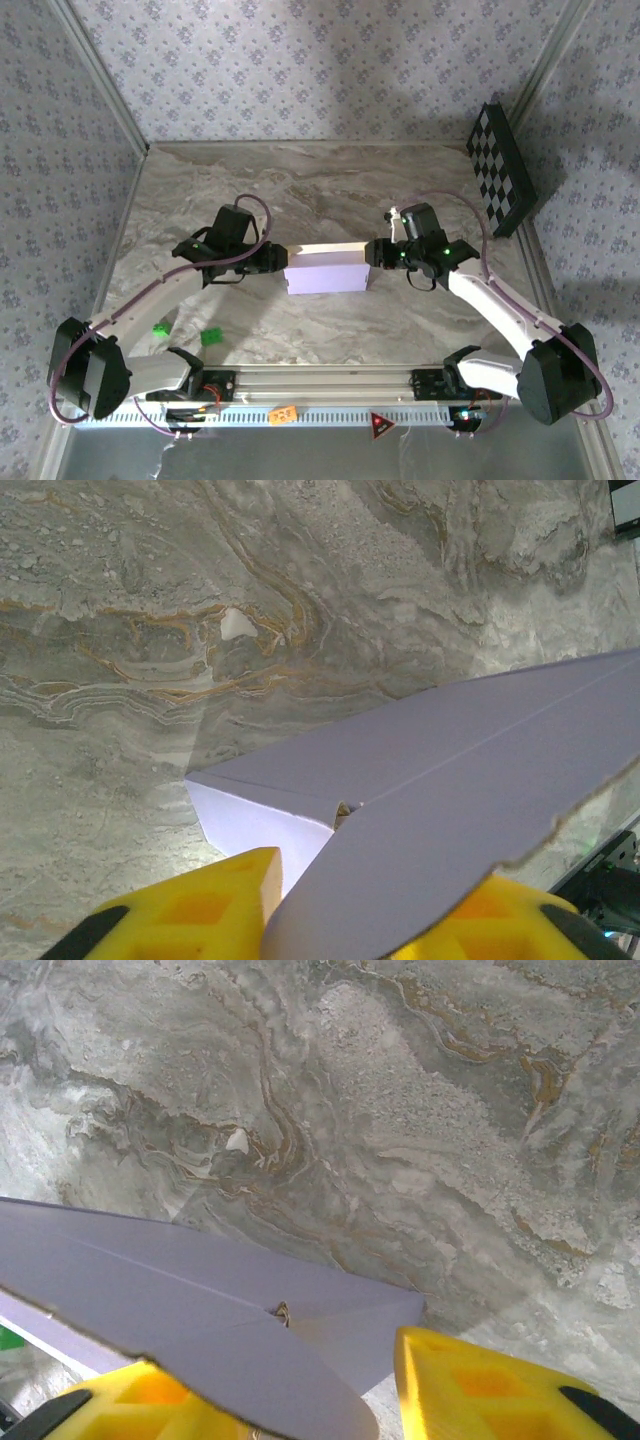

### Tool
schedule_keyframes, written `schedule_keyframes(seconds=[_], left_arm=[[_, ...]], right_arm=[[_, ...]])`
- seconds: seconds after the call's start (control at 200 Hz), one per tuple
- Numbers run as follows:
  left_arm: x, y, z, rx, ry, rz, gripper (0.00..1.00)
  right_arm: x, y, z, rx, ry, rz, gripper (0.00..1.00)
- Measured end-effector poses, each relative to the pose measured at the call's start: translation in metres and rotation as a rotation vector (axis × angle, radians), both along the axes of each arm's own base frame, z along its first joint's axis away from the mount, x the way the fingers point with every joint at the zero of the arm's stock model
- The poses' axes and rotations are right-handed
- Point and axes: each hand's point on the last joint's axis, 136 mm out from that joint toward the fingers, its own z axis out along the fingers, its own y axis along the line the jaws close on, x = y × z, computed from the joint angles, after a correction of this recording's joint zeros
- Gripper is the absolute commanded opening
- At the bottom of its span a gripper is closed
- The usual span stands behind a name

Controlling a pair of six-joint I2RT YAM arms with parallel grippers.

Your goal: Fold the paper box

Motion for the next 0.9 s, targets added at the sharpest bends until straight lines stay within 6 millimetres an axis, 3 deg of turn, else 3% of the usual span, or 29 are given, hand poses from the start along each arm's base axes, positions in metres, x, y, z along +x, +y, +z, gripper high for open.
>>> schedule_keyframes(seconds=[0.205, 0.44, 0.585, 0.745, 0.9], left_arm=[[0.0, 0.001, 0.002, 0.001, -0.005, 0.002, 0.29], [-0.006, 0.015, 0.007, 0.076, -0.021, 0.002, 0.56], [-0.002, 0.013, 0.036, 0.083, -0.112, -0.052, 0.67], [0.004, -0.005, 0.078, 0.055, -0.265, -0.223, 0.68], [0.001, -0.032, 0.089, 0.053, -0.378, -0.464, 0.75]], right_arm=[[0.0, 0.001, 0.001, 0.004, -0.007, 0.002, 0.4], [-0.004, -0.001, 0.003, -0.018, 0.011, 0.002, 0.5], [-0.008, -0.004, 0.013, -0.028, 0.001, 0.008, 0.55], [-0.01, -0.008, 0.042, -0.014, -0.08, 0.009, 0.58], [-0.015, -0.014, 0.061, -0.008, -0.134, 0.004, 0.59]])
